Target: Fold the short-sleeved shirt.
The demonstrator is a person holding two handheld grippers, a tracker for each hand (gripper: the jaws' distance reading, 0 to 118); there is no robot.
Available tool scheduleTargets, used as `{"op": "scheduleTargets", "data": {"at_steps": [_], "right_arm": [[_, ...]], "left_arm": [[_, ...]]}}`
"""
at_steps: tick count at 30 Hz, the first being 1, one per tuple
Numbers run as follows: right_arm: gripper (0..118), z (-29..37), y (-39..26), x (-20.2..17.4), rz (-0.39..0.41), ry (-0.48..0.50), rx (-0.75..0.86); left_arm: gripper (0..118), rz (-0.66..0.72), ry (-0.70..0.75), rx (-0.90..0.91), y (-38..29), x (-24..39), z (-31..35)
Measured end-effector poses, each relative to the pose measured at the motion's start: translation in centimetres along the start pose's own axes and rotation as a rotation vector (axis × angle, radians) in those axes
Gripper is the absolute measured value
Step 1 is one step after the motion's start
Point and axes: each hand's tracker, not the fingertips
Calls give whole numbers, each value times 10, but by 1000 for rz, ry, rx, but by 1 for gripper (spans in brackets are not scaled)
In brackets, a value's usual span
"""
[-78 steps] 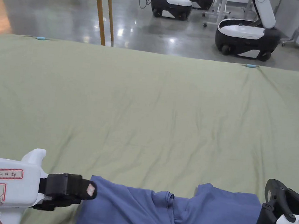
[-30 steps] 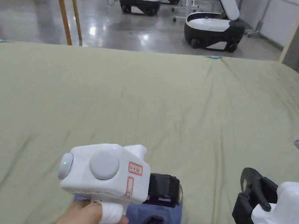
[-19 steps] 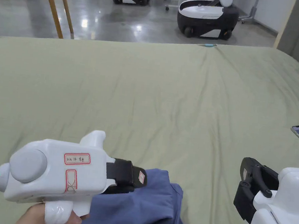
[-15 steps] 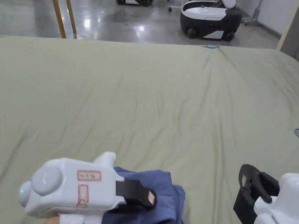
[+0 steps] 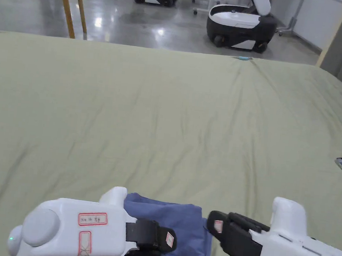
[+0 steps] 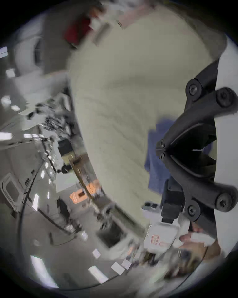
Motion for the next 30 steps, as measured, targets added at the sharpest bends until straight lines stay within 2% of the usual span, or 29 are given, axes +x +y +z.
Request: {"op": "scheduleTargets", "data": {"at_steps": [2, 7, 9, 10, 12, 13, 15, 16, 17, 19, 21, 22, 23, 24, 25, 26, 27, 30], "right_arm": [[0, -34, 5, 21, -138, 189, -121], [0, -98, -7, 66, -293, 344, -328], [0, -116, -18, 91, -362, 328, -417], [0, -120, -22, 101, -377, 361, -427], [0, -117, -21, 115, -513, 478, -390], [1, -116, -19, 116, -508, 475, -383], [0, -117, -19, 116, -448, 449, -398], [0, -117, -19, 116, -442, 451, -397], [0, -117, -19, 116, -445, 450, -397], [0, -116, -18, 119, -448, 455, -398], [0, -115, -18, 121, -455, 463, -392], [0, -116, -18, 120, -454, 463, -392], [0, -116, -17, 119, -454, 462, -392], [0, -115, -16, 117, -451, 456, -393], [0, -115, -15, 116, -439, 448, -395], [0, -114, -15, 115, -429, 442, -395], [0, -113, -15, 116, -425, 440, -395], [0, -106, -12, 109, -389, 396, -383]], "left_arm": [[0, -40, 44, 54, 3, 0, 30], [0, -29, 153, 85, 6, -30, 81], [0, -25, 185, 82, 11, -47, 92], [0, -20, 195, 81, 13, -53, 95], [6, 1, 184, 77, 17, -68, 98], [17, 17, 164, 64, 19, -74, 98], [106, 53, 12, 28, 24, -93, 88], [118, 80, -32, 10, 25, -102, 78], [117, 162, -93, -7, 25, -110, 69], [116, 220, -121, -34, 32, -116, 50], [116, 164, -219, -4, 35, -116, 38], [115, 160, -197, -20, 37, -113, 32], [106, 147, -183, -28, 39, -107, 26], [85, 94, -167, -55, 42, -101, 20], [43, 75, -144, -60, 40, -103, 20], [22, 55, -81, -71, 42, -99, 17], [22, 24, 23, -77, 44, -100, 13], [22, 80, -86, -92, 48, -109, 22]]}}
